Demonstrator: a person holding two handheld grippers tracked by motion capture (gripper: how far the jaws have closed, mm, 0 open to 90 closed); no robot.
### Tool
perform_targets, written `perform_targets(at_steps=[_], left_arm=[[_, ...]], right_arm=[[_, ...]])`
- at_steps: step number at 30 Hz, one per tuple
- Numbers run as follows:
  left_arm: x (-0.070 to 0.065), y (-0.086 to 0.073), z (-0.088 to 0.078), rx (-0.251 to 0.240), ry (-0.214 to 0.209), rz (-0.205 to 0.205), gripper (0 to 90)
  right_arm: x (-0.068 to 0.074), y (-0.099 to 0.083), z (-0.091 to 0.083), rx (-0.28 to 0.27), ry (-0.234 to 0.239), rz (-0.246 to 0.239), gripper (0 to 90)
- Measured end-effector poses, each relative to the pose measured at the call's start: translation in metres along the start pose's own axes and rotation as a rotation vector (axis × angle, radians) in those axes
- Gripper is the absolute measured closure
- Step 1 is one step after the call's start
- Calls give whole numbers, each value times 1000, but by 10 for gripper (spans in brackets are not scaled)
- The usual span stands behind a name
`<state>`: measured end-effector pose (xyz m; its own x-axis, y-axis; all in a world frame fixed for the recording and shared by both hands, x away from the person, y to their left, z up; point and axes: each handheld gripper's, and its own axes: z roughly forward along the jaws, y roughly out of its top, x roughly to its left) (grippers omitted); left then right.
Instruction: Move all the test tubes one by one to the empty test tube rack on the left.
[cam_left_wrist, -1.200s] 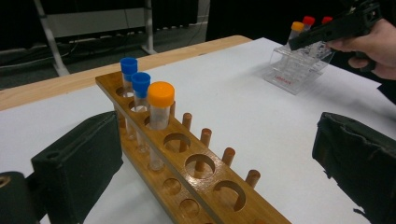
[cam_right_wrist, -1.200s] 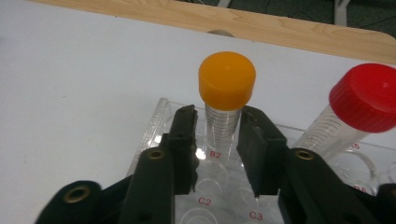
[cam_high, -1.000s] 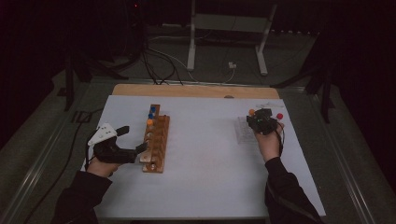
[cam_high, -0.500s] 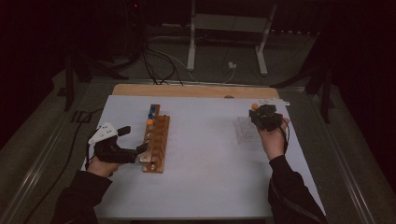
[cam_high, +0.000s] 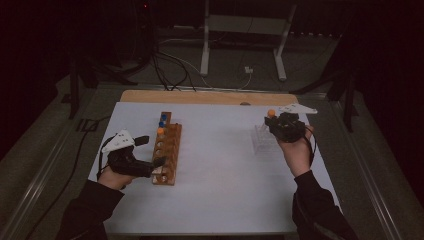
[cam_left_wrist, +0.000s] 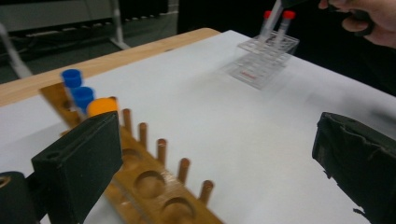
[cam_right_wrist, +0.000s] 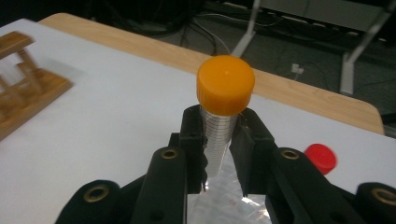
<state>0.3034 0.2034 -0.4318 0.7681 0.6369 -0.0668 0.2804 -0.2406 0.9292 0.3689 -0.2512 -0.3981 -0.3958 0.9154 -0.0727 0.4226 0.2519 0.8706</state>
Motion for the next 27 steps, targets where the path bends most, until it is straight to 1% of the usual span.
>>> perform_targets(at_steps=[1,8,10,14,15,20,25,27], left_arm=[[-1,1,0,0,-10,1,26],[-10,8,7,19,-38,23,26],[-12,10,10,16,-56,14,26],[-16,14,14,21,-67,23,26],[-17,14,16,23,-77,23,26],[-23,19,22,30,-97,38,27],[-29,19,30,36,-118,47,37],[-32,20,33,36,-126,48,37]], right_arm=[[2,-1,-2,1,10,-4,751],[20,-10,-10,8,69,-48,751],[25,-13,-12,12,86,-58,751],[37,-18,-16,11,122,-83,751],[41,-19,-17,11,129,-87,751],[56,-26,-19,16,173,-123,751],[72,-31,-19,22,212,-163,751],[79,-34,-19,26,229,-170,751]])
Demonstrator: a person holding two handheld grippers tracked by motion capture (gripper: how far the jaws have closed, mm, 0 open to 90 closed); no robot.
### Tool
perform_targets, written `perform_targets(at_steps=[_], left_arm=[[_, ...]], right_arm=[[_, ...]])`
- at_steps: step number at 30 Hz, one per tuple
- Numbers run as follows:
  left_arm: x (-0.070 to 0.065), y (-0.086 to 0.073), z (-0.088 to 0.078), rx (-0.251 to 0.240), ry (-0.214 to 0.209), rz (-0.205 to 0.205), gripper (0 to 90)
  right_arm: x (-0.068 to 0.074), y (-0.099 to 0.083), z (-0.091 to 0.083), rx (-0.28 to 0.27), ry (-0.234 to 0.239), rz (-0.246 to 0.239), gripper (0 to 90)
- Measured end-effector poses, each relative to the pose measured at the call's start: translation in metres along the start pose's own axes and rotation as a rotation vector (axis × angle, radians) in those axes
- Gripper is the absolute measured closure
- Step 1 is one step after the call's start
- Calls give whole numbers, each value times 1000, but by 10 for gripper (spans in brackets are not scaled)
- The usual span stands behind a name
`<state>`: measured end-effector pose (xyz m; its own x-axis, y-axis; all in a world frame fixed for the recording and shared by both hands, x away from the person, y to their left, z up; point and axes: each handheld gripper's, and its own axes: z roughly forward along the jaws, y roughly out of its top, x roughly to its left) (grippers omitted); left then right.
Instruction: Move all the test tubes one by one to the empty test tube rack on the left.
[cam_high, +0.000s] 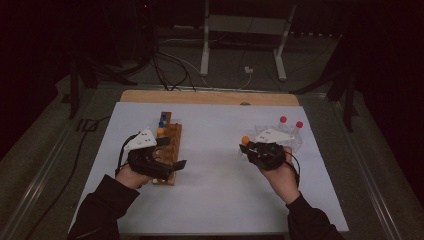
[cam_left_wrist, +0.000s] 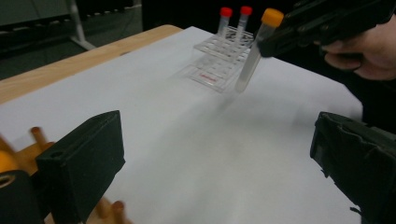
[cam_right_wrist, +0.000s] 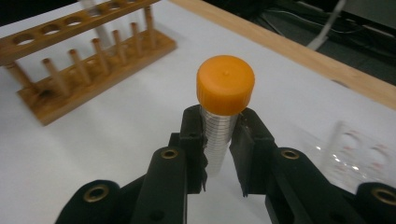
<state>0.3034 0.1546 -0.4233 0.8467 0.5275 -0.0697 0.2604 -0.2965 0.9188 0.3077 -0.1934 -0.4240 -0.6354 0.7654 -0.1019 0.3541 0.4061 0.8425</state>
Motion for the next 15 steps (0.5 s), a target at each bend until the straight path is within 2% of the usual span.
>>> perform_targets(at_steps=[9,15], left_arm=[[-12,8,18,5,-58,17,39],[-23,13,31,0,-106,35,85]], right_arm=[[30,-3,11,14,81,-55,751],[44,-5,15,19,121,-82,751]])
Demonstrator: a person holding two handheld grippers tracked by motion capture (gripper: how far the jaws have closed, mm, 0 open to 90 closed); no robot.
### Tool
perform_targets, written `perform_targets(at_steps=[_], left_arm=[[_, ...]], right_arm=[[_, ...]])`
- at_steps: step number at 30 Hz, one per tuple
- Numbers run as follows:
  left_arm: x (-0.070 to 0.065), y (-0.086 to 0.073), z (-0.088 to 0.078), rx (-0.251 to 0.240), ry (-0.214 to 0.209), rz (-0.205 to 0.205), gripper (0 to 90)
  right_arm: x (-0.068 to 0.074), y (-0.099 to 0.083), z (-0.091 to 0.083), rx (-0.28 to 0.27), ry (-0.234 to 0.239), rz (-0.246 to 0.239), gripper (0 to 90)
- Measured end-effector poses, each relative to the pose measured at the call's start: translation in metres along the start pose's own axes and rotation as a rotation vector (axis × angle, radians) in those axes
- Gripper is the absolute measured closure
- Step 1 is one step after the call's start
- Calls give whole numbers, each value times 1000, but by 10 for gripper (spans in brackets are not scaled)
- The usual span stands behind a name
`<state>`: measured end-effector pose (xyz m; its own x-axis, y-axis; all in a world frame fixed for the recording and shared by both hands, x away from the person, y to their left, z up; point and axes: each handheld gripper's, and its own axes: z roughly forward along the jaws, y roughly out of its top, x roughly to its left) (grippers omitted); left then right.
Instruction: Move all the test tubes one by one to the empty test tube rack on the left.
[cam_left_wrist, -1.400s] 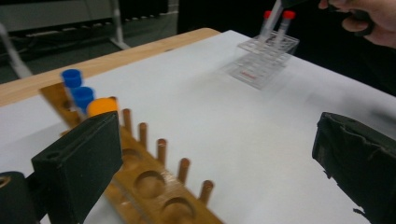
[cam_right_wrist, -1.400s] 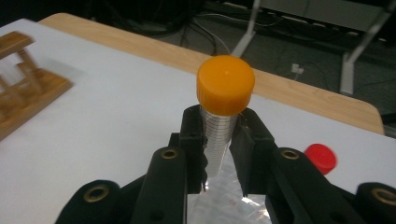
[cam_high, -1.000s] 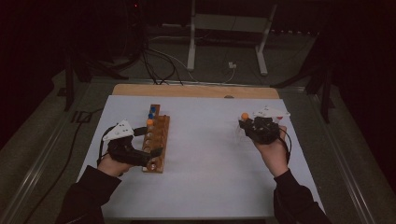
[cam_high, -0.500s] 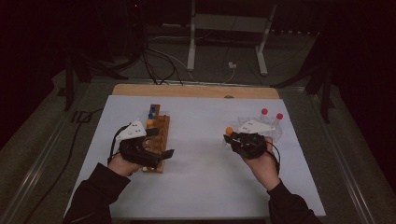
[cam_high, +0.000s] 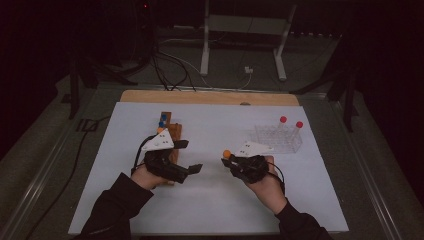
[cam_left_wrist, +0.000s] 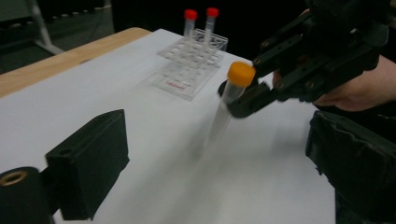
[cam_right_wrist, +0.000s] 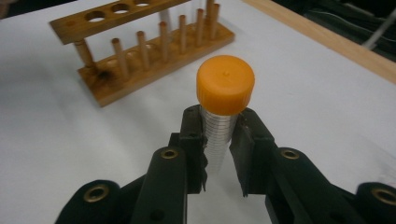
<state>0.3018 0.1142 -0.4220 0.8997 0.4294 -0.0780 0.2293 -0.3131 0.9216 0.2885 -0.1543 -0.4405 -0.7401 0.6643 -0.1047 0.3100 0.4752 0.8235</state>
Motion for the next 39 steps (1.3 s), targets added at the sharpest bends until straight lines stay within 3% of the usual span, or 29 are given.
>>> perform_targets(at_steps=[8,19,32,39], left_arm=[[-11,7,19,9,-34,35,265],[-14,9,37,28,-17,51,513],[-18,8,48,63,-43,79,693],[-19,8,50,73,-31,102,711]], right_arm=[[9,-2,4,12,29,-15,751],[16,-3,8,24,56,-23,751],[19,-1,7,21,59,-31,751],[19,-2,8,24,62,-25,751]])
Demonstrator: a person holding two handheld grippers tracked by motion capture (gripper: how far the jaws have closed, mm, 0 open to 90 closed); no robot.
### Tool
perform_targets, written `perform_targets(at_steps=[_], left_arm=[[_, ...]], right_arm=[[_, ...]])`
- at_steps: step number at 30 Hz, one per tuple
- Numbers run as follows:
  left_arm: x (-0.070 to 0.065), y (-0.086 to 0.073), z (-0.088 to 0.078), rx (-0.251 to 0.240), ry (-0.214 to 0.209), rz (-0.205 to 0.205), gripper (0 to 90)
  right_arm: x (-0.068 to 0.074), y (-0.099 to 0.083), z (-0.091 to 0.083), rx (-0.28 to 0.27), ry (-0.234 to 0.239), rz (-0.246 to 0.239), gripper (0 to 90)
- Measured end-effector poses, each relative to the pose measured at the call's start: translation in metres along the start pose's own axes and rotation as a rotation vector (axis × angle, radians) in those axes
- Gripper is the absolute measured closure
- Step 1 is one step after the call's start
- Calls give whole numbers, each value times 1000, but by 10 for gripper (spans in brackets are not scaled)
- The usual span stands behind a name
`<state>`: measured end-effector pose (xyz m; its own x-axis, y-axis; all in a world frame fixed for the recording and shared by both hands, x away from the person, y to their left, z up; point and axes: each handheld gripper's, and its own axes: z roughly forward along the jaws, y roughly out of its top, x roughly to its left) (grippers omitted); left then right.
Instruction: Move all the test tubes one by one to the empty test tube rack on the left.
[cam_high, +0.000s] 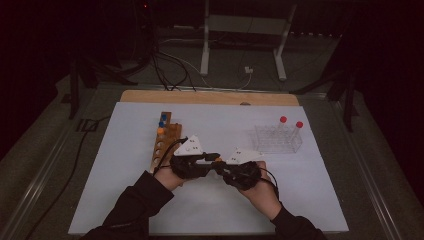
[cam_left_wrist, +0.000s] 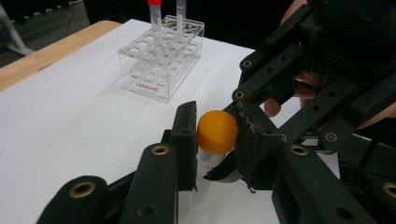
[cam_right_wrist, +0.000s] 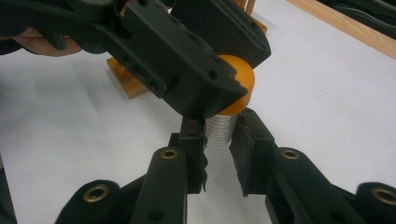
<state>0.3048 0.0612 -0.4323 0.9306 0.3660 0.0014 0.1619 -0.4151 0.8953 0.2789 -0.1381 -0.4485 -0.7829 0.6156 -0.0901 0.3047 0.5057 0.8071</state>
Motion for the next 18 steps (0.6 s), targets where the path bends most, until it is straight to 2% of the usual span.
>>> perform_targets(at_steps=[8,13,18], left_arm=[[1,3,-3,-22,7,-16,714],[6,6,-13,-41,34,-29,715],[13,10,-28,-59,61,-38,714]], right_arm=[[-1,2,-2,-19,-1,12,735],[-4,2,-7,-36,-15,28,548],[-8,1,-15,-63,-33,33,429]])
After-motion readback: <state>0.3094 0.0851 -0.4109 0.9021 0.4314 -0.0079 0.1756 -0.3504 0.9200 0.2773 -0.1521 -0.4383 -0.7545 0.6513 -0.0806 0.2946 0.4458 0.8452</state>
